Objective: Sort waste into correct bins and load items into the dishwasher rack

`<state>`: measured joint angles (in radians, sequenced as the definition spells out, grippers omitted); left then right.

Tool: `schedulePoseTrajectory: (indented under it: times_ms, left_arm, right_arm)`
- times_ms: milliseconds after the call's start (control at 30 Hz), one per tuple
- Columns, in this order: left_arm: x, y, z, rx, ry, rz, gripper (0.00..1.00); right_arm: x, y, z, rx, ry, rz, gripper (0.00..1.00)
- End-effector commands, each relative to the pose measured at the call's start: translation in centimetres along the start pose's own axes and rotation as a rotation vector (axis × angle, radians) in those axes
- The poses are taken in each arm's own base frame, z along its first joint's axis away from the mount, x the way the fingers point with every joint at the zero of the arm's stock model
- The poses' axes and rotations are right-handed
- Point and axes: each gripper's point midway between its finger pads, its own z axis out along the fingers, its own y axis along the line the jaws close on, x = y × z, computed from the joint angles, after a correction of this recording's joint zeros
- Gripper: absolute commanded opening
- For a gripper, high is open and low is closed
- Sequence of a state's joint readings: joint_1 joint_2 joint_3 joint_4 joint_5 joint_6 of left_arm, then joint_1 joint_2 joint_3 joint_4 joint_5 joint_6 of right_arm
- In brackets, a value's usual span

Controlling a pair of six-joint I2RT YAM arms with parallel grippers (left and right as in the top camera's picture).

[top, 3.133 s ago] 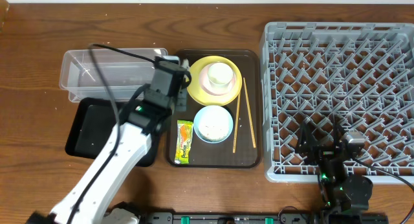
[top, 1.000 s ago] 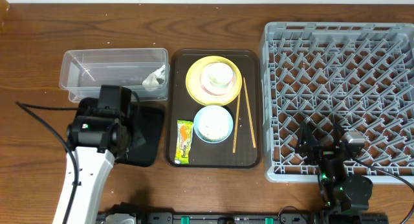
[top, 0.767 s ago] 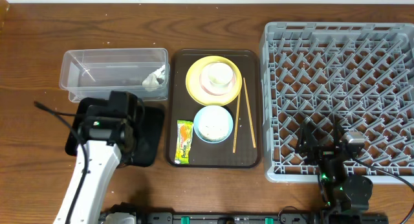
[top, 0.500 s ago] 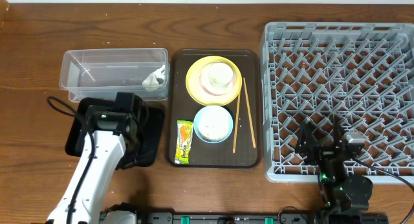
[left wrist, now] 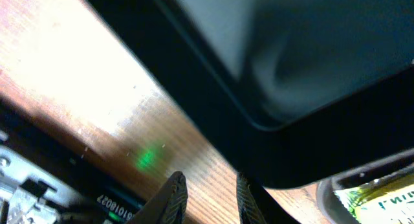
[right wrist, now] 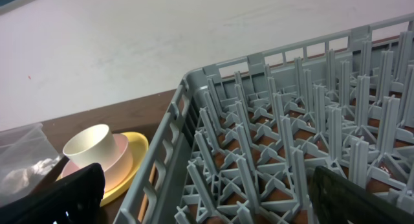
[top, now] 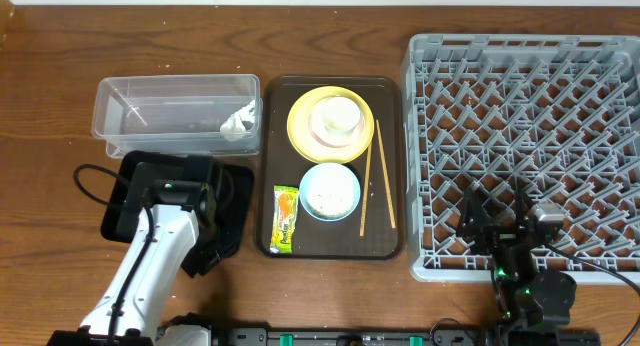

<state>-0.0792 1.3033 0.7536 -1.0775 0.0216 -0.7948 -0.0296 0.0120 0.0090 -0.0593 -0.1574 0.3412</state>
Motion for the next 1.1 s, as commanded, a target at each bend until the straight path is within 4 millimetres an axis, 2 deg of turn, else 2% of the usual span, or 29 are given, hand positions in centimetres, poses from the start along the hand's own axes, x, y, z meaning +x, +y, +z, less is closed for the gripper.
schedulePoseTrajectory:
  times_ms: [0,167,233,367,533,600,933,1067]
  left_arm:
    - [0.6,0.8,0.5,-0.033,0.024,-0.087,0.25]
    - [0.8,1.1,1.5,-0.041,0.025,-0.158,0.07]
    - [0.9,1.1,2.1,-0.035,0.024,-0.176,0.05]
    - [0.7,0.8,3.2,-0.013,0.009,-0.210,0.06]
    - [0.6,-1.6,3.1,0.099,0.032,-0.206,0.06]
    - [0.4,-2.5,2.9,0.144,0.033,-0.173,0.06]
    - [-0.4,-3.2,2.6,0.171,-0.008,-0.001,0.07]
    - [-1.3,-4.1,1.1,0.204,-0.059,0.099,0.15]
  right_arm:
    - [0.1,0.1,0.0,-0.005,0.001,0.010,0.99]
    - [0.1,0.1,0.0,-0.005,0.001,0.010,0.99]
    - [0.1,0.1,0.0,-0.005,0.001,0.010,0.99]
    - [0.1,0.1,0.0,-0.005,0.001,0.010,0.99]
    - [0.1,0.1,0.0,-0.005,0.001,0.010,0.99]
    - [0.1,0.1,0.0,-0.005,0.001,0.009,0.99]
    - [0.1,0.1,0.0,-0.005,0.001,0.010,0.99]
    - [0.1,0.1,0.0,-0.005,0.001,0.010,0.99]
